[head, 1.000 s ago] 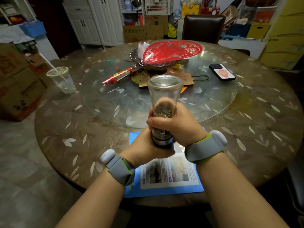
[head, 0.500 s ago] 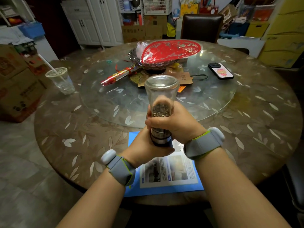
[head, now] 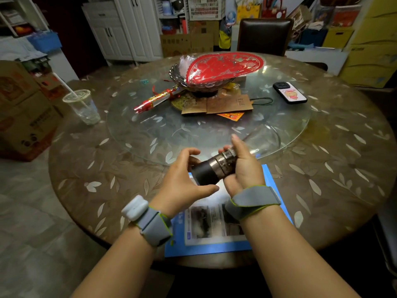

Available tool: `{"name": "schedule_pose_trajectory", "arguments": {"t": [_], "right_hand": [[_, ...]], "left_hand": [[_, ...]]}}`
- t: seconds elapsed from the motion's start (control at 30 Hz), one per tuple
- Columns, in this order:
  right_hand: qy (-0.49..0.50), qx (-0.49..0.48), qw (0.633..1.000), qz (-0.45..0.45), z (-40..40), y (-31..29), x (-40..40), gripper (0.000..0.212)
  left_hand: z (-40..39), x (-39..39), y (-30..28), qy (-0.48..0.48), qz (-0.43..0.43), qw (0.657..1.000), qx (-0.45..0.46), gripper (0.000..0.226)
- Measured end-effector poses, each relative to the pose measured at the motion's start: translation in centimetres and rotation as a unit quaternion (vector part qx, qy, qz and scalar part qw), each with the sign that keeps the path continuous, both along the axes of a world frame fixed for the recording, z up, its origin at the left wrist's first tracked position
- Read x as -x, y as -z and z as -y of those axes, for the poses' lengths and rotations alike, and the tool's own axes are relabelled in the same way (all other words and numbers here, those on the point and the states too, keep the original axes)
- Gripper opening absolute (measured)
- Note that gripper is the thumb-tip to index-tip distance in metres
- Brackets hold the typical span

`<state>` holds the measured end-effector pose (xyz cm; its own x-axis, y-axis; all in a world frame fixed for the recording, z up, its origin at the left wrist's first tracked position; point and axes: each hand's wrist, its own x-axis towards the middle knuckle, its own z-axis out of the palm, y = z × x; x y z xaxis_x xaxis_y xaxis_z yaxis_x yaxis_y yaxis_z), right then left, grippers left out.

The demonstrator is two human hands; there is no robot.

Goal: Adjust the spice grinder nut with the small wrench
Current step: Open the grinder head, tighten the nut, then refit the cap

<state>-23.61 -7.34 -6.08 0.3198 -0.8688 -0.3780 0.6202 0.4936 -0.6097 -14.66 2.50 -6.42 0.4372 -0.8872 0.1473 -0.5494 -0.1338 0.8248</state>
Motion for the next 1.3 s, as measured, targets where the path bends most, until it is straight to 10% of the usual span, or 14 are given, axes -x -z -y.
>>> {"name": "schedule_pose_trajectory", "arguments": {"t": [0.23, 0.57, 0.67, 0.83, 1.07, 1.3], "right_hand": [[-0.19, -0.092, 0.973, 0.094, -0.6, -0.2, 0.5, 0.053], [-0.503, 0.084, 0.837, -0.2, -3.1, 0.5, 1.9, 0.093], [-0.429, 0.183, 0.822, -0.326, -2.6, -0.3, 2.1, 0.078], [-0.204, 0.341, 0.879, -0.264, -1.2, -2.4, 2.3, 0.04], [-0.232, 0.477, 0.753, -0.388, -2.1, -4.6, 2.7, 0.043], [-0.212, 0.503, 0.708, -0.448, -2.8, -5.1, 2.6, 0.035]], "left_hand": [[-0.5, 1.9, -2.5, -0.07, 0.003, 0.976, 0.209, 0.059], [-0.3, 1.3, -2.8, 0.018, -0.096, 0.95, 0.295, 0.061], [-0.8, 0.9, -2.4, 0.005, -0.11, 0.954, 0.277, 0.058], [-1.3, 0.2, -2.5, 0.002, -0.011, 0.977, 0.213, 0.054], [-1.8, -0.7, -2.5, 0.049, 0.055, 0.987, 0.146, 0.044], [-1.7, -0.5, -2.0, 0.025, 0.082, 0.987, 0.135, 0.033]]}}
